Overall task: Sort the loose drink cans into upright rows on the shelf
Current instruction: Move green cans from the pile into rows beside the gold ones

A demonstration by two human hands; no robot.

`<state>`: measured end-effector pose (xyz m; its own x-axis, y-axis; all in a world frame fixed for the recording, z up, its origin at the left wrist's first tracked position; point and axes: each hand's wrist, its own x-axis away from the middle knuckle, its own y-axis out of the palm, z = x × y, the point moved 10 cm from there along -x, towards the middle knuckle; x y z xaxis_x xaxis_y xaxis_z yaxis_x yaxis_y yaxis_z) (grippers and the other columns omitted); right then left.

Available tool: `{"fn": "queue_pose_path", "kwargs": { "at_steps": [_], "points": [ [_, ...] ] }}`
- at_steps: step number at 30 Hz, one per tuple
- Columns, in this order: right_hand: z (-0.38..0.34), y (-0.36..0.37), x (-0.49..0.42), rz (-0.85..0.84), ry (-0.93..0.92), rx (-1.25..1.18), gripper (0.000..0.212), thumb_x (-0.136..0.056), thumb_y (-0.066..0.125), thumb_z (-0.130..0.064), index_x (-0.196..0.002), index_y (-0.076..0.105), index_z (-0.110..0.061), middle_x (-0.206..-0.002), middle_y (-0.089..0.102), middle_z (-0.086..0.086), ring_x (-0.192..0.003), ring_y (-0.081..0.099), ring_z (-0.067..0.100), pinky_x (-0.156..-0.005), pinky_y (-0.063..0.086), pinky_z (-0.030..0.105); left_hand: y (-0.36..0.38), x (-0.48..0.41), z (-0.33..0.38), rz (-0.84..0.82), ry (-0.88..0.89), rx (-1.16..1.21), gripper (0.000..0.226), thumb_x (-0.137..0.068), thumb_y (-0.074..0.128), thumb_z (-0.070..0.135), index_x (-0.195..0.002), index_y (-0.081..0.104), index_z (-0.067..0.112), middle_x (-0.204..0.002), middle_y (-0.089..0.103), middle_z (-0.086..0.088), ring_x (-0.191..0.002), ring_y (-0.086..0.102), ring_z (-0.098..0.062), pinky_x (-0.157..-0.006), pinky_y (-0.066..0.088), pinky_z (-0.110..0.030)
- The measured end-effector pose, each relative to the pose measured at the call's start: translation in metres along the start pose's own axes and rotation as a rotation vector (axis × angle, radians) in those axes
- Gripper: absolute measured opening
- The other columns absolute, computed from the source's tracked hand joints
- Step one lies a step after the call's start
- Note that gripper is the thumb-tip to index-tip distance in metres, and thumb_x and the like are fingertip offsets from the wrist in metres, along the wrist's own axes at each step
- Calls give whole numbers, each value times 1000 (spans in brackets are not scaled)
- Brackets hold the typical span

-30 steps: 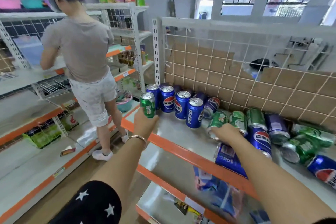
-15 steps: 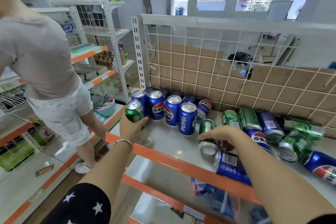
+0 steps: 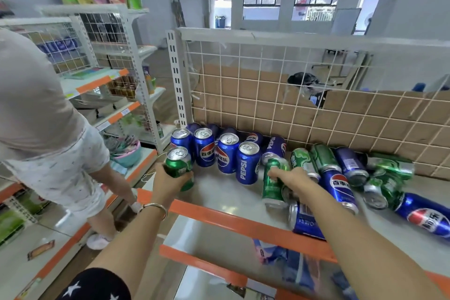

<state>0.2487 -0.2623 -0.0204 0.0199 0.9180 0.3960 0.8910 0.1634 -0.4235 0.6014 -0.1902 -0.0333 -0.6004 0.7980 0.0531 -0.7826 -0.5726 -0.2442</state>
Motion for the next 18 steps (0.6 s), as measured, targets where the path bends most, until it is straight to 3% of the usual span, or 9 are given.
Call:
{"fn": "queue_pose_path", "kwargs": {
  "at_steps": [2, 4, 7, 12, 16, 18],
  "points": [
    [-12, -8, 8, 24, -63, -85, 34, -71, 73, -29, -89, 53, -9, -87, 59, 6, -74, 55, 16, -66, 47, 30, 5, 10, 5, 11, 6, 74, 59, -66, 83, 21, -109, 42, 16, -111, 58, -6, -100, 58, -21, -84, 50, -35],
    [-18, -15, 15, 24, -117, -206, 55, -57, 78, -33, -102, 58, -8, -100, 66, 11, -87, 64, 23, -79, 55, 39, 16, 19, 14, -16, 12, 157, 59, -65, 83, 26, -109, 46, 14, -110, 60, -7, -98, 61, -21, -83, 53, -36],
    [-25, -23, 32, 3, -217, -366, 39, -74, 77, -20, -107, 60, -7, -107, 67, 15, -99, 65, 30, -91, 53, 47, 49, 42, 45, -197, 25, 278, 50, -75, 77, 24, -115, 51, 10, -109, 64, -7, -99, 63, -20, -80, 55, -32],
    [-24, -40, 72, 31, -334, -359, 18, -82, 71, -21, -96, 63, -13, -92, 68, 5, -86, 65, 19, -70, 52, 30, 122, 101, 85, -636, 12, 242, 30, -84, 67, 27, -110, 61, 13, -105, 70, -8, -94, 68, -22, -86, 55, -33],
    [1, -77, 107, 127, -330, -390, 15, -82, 71, -19, -93, 64, -12, -81, 67, -1, -76, 64, 13, -60, 50, 19, 170, 155, 91, -828, 8, 162, 29, -84, 67, 31, -102, 65, 9, -87, 70, -4, -73, 66, -11, -63, 53, -18],
    [19, -105, 126, 203, -315, -366, 14, -81, 72, -20, -91, 65, -13, -81, 67, -1, -75, 64, 13, -61, 50, 19, 196, 180, 92, -913, 35, 120, 37, -77, 73, 40, -100, 65, 11, -89, 69, -3, -79, 66, -14, -75, 54, -24]
  ]
}}
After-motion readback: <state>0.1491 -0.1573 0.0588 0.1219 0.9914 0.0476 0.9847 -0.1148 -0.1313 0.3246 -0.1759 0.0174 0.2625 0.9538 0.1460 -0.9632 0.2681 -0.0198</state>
